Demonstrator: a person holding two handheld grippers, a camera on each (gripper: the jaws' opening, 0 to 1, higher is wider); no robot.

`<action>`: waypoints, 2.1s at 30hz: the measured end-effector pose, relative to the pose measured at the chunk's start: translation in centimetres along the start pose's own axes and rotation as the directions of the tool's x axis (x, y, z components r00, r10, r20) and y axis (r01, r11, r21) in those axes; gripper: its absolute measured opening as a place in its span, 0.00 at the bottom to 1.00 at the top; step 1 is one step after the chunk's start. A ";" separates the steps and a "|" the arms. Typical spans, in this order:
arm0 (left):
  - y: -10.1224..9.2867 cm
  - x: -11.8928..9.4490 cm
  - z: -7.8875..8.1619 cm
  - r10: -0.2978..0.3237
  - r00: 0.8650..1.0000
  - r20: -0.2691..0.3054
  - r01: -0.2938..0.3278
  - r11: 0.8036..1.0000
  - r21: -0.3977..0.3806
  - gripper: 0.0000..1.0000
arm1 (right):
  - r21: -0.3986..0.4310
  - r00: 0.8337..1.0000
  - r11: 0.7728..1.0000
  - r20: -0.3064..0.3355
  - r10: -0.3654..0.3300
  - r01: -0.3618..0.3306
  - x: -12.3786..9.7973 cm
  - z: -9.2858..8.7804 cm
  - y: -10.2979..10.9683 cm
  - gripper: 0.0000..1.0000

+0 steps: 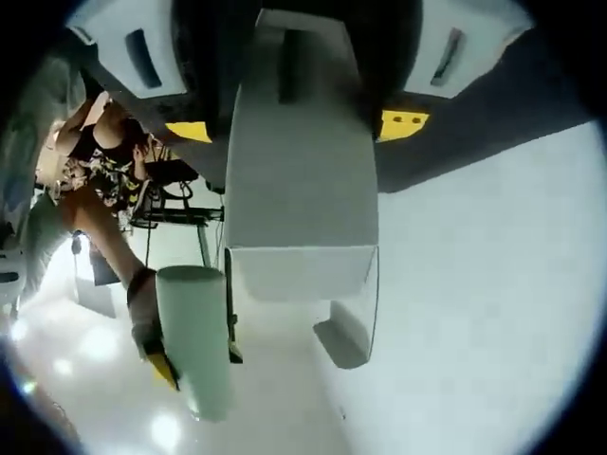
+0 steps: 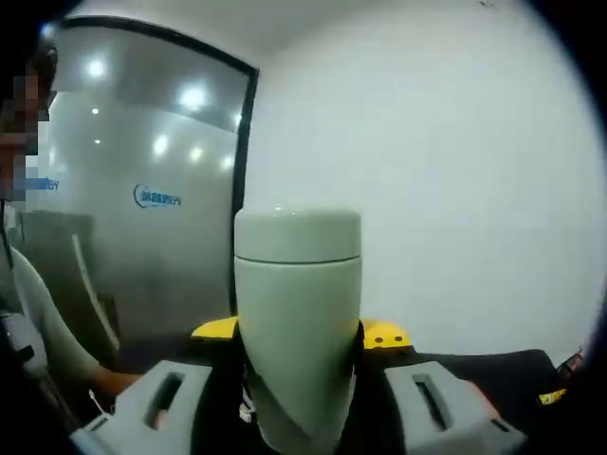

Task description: Assemble the cup parts correctly, then place the assembled cup into the box.

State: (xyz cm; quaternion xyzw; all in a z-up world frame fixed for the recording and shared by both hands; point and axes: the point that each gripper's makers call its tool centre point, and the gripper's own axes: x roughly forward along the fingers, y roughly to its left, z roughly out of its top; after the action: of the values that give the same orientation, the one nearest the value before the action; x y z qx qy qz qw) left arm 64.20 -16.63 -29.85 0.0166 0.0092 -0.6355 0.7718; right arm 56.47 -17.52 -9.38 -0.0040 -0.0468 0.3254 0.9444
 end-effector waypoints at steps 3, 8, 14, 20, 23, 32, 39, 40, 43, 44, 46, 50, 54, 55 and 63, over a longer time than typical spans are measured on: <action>0.1 0.0 0.3 -0.005 1.000 0.030 0.005 1.000 0.003 0.49 | -0.016 1.000 1.000 -0.016 0.000 0.000 1.5 -0.5 0.3 0.43; -0.1 -0.4 0.3 -0.009 0.999 0.031 0.008 1.000 0.014 0.49 | 0.001 0.999 1.000 -0.035 0.010 -0.010 3.3 -1.7 0.6 0.43; 0.1 -0.6 0.3 -0.005 0.999 0.034 0.005 1.000 0.003 0.49 | -0.026 0.998 1.000 -0.066 -0.001 -0.001 4.7 -2.9 0.9 0.43; -0.4 -0.6 0.3 -0.006 0.999 0.033 0.005 1.000 0.020 0.49 | -0.061 0.998 0.998 -0.064 -0.026 0.022 6.2 -3.1 -0.2 0.43; -0.4 -0.6 0.3 -0.005 0.999 0.034 0.004 1.000 0.022 0.49 | -0.061 0.998 0.997 -0.051 -0.039 0.036 7.1 -3.3 -1.3 0.43; -0.4 -0.4 0.2 -0.007 0.999 0.044 0.006 1.000 0.015 0.49 | 0.062 0.998 0.998 -0.063 0.010 -0.006 8.1 -6.0 -3.2 0.43; -0.3 -0.2 0.2 -0.004 0.999 0.041 0.004 1.000 0.007 0.49 | 0.031 0.999 0.998 -0.004 0.050 -0.050 7.8 -6.0 -3.0 0.43; -0.2 -0.2 0.2 -0.002 0.999 0.042 0.002 1.000 0.000 0.49 | 0.010 0.999 0.999 0.002 0.049 -0.049 7.8 -6.0 -3.0 0.43; -0.1 -0.1 0.2 0.000 0.999 0.047 0.001 1.000 -0.008 0.49 | -0.018 0.999 0.999 -0.017 0.048 -0.048 8.0 -6.6 -2.6 0.43; 0.0 -0.1 0.1 0.001 0.999 0.046 0.000 1.000 -0.009 0.49 | -0.018 0.999 0.999 -0.032 0.040 -0.041 8.1 -6.9 -2.7 0.43; 0.0 -0.2 0.1 0.001 0.999 0.042 -0.001 1.000 -0.010 0.49 | -0.013 0.999 0.999 -0.034 0.041 -0.042 8.1 -7.2 -2.7 0.43; -0.1 -0.2 0.1 0.003 0.999 0.039 -0.003 1.000 -0.006 0.49 | 0.032 0.997 0.999 -0.058 0.044 -0.042 8.0 -8.2 -3.0 0.43; 0.0 -0.1 0.1 0.001 0.999 0.040 0.000 1.000 -0.009 0.49 | 0.054 0.996 0.997 -0.068 0.052 -0.048 7.6 -8.5 -3.1 0.43; 0.0 -0.1 0.1 0.001 0.999 0.040 0.000 1.000 -0.008 0.49 | 0.055 0.996 0.997 -0.069 0.056 -0.053 7.5 -8.5 -3.1 0.43; 0.4 -0.1 0.0 0.002 0.999 0.036 -0.002 1.000 -0.007 0.49 | 0.049 0.995 0.997 -0.079 0.067 -0.064 7.4 -8.7 -2.6 0.42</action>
State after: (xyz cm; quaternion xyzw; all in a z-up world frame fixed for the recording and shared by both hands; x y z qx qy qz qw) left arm 64.56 -16.49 -29.80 0.0025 -0.0027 -0.6348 0.7727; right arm 64.67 -14.80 -17.32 0.0034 -0.0010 0.3568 0.9342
